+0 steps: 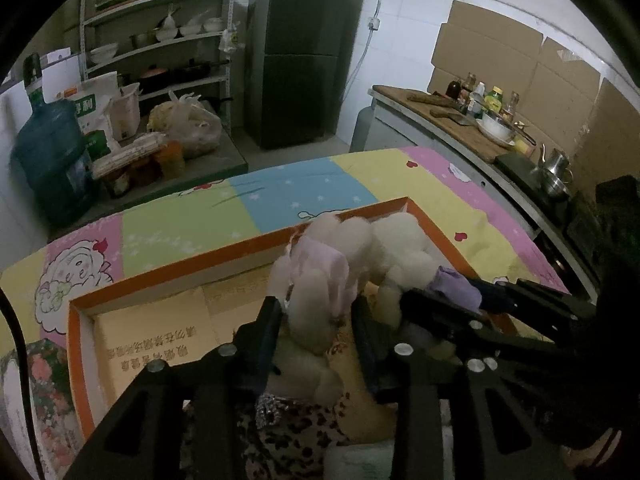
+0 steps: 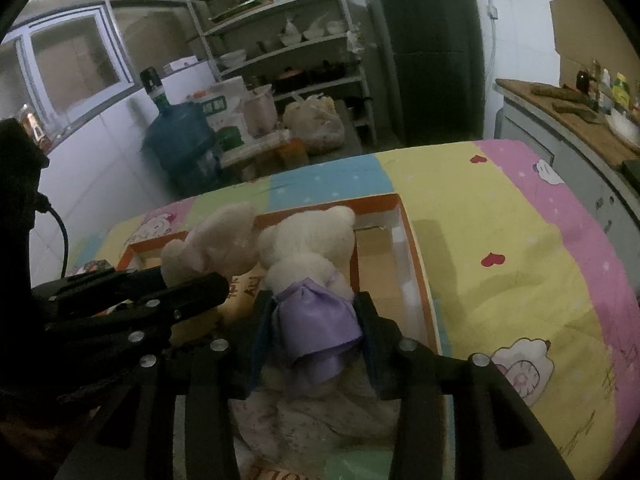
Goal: Organize soft objects
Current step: 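Lower both plush toys into the tray and open both tools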
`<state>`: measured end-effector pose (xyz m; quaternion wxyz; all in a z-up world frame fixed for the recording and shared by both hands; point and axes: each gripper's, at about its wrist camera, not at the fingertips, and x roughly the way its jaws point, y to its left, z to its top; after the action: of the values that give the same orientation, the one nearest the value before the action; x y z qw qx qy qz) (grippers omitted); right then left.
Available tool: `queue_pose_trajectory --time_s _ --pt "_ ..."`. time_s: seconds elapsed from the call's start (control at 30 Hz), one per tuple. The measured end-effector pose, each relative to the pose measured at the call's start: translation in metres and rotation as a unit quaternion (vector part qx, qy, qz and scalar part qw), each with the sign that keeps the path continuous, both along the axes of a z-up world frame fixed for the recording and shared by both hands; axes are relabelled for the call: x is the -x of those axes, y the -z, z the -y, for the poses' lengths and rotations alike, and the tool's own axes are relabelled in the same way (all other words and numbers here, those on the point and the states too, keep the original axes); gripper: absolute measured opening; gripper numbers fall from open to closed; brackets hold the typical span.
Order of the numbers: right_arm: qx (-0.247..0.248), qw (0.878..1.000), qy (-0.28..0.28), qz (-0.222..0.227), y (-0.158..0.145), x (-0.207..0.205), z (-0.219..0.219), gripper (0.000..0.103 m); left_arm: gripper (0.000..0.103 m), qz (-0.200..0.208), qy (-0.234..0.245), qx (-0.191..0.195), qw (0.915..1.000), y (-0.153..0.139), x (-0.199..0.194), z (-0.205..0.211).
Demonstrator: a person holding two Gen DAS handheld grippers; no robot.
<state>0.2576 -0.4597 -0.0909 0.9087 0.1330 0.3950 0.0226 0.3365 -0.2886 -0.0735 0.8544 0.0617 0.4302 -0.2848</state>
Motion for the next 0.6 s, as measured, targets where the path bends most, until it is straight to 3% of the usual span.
queue_pose_trajectory --time_s 0.17,0.3,0.6 --pt "-0.001 1.000 0.010 -0.004 0.001 0.002 0.002 0.047 0.061 -0.002 -0.003 0.011 0.9999 -0.003 0.005 -0.007" --pt "-0.005 1.000 0.013 0.003 -0.001 0.006 0.004 0.054 0.074 0.006 -0.006 0.019 0.9998 -0.009 0.010 -0.013" --pt "-0.009 0.999 0.027 0.024 -0.012 0.021 0.004 0.057 0.076 0.037 -0.013 0.037 0.9986 -0.030 0.031 -0.027"
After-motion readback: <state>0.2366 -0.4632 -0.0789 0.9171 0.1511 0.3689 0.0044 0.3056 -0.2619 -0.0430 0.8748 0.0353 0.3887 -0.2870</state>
